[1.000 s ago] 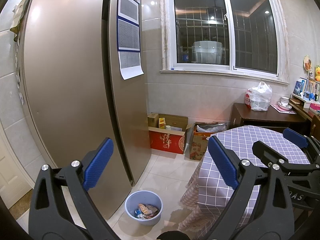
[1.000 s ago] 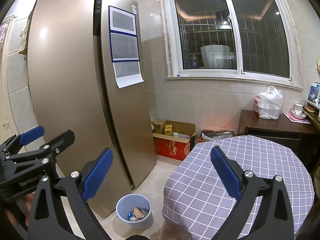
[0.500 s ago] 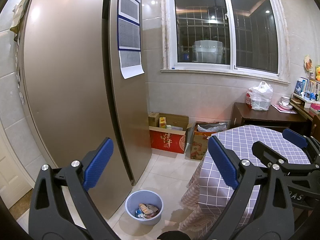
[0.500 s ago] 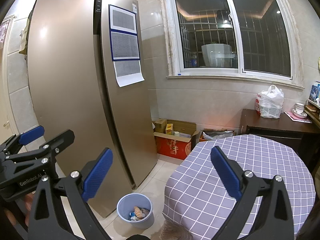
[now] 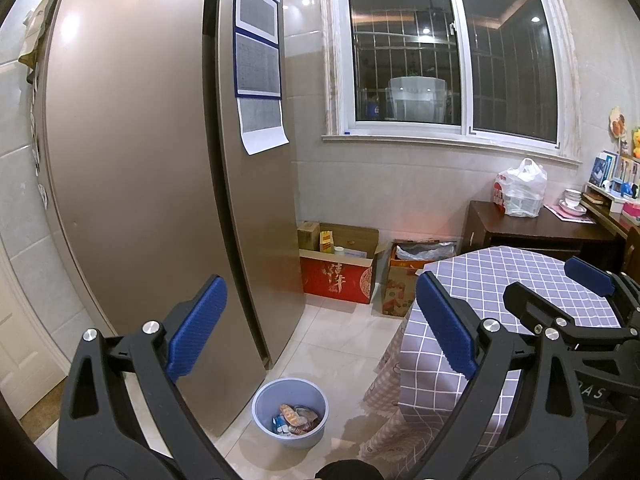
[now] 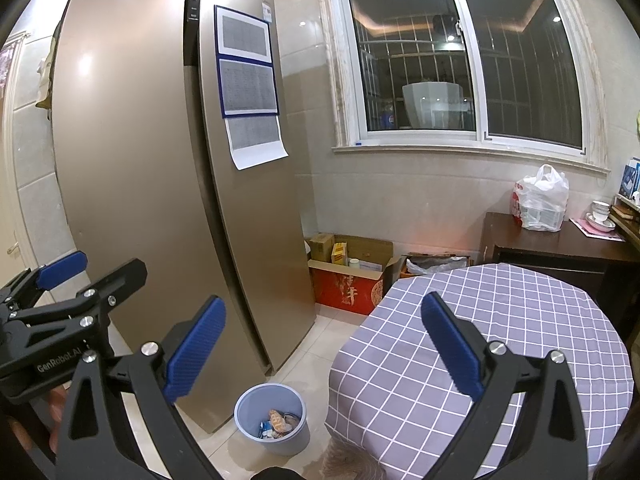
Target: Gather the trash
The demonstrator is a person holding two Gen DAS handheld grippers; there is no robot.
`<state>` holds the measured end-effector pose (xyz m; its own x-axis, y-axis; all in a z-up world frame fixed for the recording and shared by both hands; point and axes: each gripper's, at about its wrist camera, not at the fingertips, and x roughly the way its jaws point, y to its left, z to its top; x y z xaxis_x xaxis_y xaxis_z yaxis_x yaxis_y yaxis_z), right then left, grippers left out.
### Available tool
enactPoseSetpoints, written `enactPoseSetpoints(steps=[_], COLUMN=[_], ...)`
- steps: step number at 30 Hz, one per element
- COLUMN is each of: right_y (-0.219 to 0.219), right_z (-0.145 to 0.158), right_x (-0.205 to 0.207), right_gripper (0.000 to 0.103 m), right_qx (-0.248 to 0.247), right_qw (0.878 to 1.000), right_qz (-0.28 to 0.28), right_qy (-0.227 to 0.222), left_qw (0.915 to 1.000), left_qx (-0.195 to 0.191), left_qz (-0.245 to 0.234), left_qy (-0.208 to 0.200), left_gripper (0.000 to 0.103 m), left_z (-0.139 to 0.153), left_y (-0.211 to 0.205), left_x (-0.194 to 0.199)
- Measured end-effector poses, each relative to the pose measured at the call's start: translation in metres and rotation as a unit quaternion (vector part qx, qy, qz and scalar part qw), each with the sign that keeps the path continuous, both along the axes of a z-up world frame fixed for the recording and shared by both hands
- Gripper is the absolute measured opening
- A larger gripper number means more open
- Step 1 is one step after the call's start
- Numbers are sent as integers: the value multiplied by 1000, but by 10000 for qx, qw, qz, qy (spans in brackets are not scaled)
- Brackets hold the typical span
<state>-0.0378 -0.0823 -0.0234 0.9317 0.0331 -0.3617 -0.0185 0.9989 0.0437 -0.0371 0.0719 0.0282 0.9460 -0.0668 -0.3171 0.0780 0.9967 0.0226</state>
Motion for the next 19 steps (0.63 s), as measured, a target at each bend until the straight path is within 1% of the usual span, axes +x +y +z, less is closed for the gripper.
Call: enactPoseSetpoints(steps=[4, 12, 16, 19], right_y=[0, -6, -15, -25], right_z=[-1, -3, -4, -10], right_x=[0, 5, 13, 20], right_gripper=[96, 96, 96, 96], right_qx=[33, 100, 158, 181], right_qw=[10000, 9999, 9998, 9994], right_qz=[1, 10, -13, -123], right_qy=[28, 88, 149, 255], left_qw=[10000, 9999, 9997, 9989], left_qx=[3, 70, 75, 60], left_qz=[-20, -19, -63, -193], left_qy=[27, 99, 221, 421], left_gripper=[93, 93, 93, 93], left_z=[-2, -6, -7, -14], left_y=[3, 8, 5, -2], left_x=[2, -5, -1, 3])
